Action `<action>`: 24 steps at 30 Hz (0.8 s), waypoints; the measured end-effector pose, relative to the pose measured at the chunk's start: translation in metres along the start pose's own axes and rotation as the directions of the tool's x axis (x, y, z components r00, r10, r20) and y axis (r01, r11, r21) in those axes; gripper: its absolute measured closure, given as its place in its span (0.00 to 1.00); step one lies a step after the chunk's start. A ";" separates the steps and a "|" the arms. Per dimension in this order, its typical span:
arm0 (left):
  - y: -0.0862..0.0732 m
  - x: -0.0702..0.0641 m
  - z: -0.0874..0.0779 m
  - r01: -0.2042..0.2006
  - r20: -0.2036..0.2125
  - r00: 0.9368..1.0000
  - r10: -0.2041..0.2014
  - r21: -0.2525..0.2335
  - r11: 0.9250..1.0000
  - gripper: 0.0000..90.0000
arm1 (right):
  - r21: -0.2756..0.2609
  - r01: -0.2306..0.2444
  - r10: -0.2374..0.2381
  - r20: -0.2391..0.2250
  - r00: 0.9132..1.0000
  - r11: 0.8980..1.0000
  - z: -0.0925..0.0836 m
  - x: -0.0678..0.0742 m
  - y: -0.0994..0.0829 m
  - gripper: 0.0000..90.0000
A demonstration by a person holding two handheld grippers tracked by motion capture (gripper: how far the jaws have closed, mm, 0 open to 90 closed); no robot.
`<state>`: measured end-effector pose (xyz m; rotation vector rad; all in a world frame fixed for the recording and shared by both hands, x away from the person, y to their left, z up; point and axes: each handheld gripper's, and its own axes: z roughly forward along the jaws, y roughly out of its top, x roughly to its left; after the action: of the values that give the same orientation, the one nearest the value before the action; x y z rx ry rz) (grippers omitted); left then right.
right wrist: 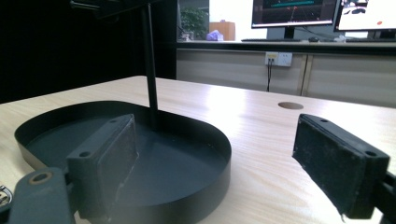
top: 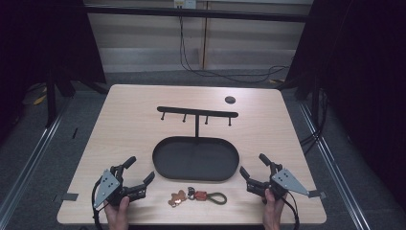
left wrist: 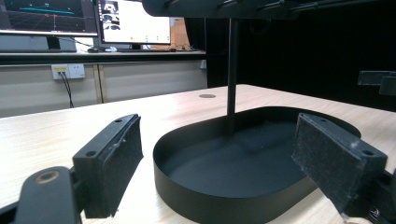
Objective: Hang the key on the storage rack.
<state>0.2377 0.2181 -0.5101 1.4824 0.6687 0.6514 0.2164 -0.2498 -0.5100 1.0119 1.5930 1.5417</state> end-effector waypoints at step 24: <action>0.000 0.000 0.000 0.004 -0.004 1.000 -0.004 0.002 1.000 0.17 | 0.183 -0.008 0.008 0.003 1.000 0.983 0.008 0.003 0.015 0.37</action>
<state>0.2378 0.2180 -0.5100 1.4813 0.6751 0.6511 0.2230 -0.2437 -0.4955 1.1189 1.7561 1.4183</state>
